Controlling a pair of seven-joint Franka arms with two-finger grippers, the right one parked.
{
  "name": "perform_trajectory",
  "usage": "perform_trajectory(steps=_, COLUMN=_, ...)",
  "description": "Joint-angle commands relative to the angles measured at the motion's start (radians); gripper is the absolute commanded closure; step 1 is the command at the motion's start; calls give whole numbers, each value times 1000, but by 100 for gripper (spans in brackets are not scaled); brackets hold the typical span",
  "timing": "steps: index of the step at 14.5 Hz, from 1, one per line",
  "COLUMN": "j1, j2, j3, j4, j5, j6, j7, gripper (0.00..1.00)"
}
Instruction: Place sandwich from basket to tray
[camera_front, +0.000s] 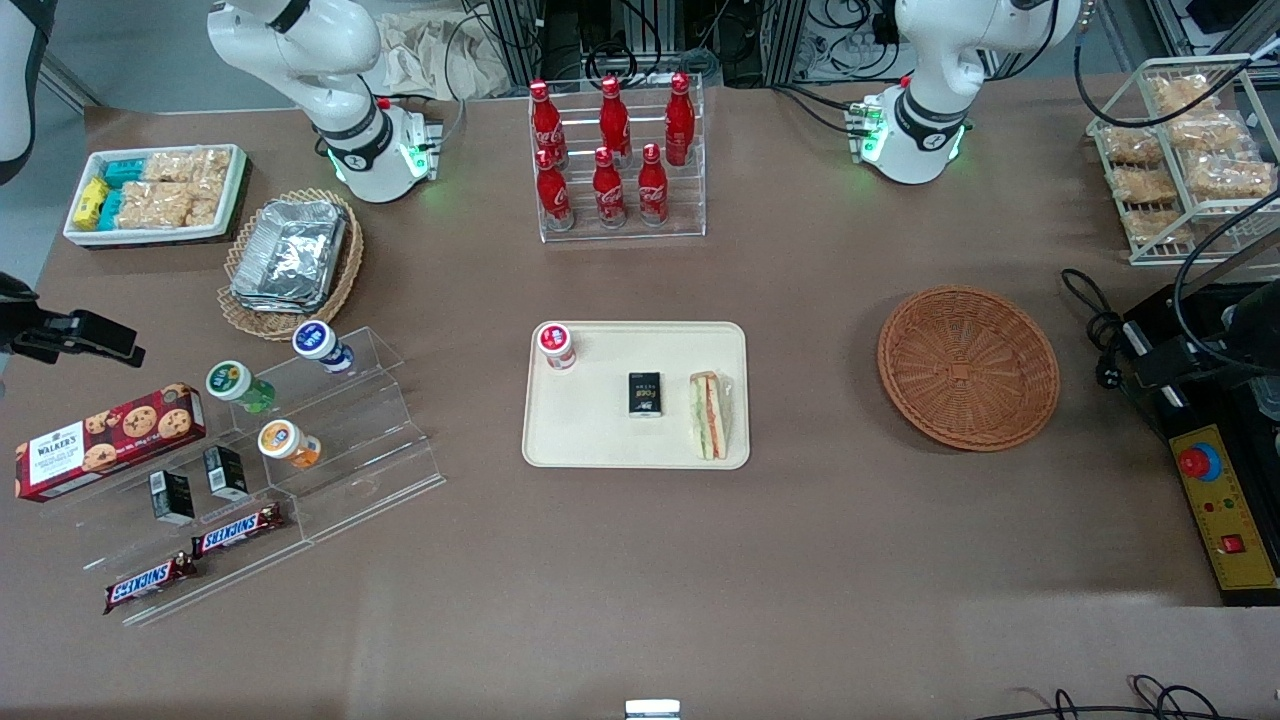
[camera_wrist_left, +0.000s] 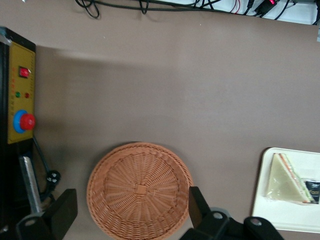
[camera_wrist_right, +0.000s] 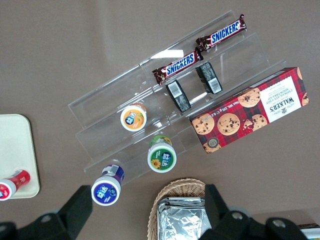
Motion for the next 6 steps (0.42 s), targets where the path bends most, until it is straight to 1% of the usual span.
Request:
perform_trajectory(steps=1, j1=-11, j2=-3, j3=-37, j4=-13, j5=-12, j6=-11, j7=-88, gripper=1)
perform_trajectory(steps=6, j1=-14, j2=11, j3=-42, j4=1, j5=1, j6=-4, j7=-84, gripper=1)
